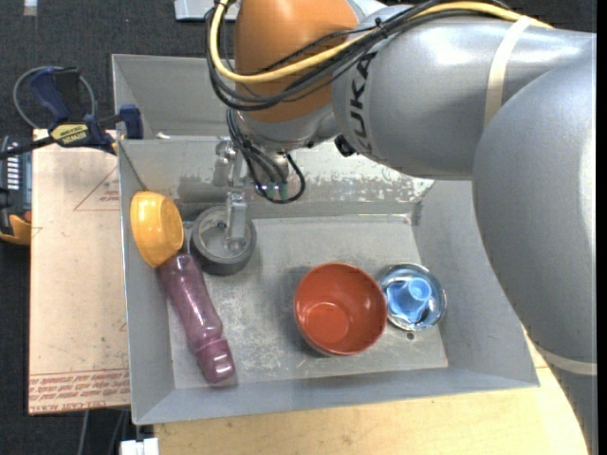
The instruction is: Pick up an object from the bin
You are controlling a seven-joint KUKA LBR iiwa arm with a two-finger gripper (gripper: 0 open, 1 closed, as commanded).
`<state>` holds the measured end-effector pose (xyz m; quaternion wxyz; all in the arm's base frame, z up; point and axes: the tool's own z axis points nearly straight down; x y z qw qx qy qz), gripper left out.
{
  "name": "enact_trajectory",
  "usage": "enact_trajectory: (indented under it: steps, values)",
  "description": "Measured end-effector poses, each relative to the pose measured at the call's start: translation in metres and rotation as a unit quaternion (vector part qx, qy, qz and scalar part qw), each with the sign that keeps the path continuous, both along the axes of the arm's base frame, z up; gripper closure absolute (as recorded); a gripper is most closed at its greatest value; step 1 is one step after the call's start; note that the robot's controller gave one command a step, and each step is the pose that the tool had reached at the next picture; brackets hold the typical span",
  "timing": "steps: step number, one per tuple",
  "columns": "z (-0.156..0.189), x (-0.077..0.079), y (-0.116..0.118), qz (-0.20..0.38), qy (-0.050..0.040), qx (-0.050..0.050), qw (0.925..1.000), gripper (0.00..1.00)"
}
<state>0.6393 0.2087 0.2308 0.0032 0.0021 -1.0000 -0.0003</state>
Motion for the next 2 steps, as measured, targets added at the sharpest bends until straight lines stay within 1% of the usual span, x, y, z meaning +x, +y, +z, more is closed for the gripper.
enact_trajectory:
  steps: [1,2]
  values:
    - [0.005,0.002,-0.001,-0.002,-0.0039,0.001,1.0000,0.00]
    - [-0.090,-0.003,-0.027,-0.110,-0.0043,0.001,0.9939,0.00]
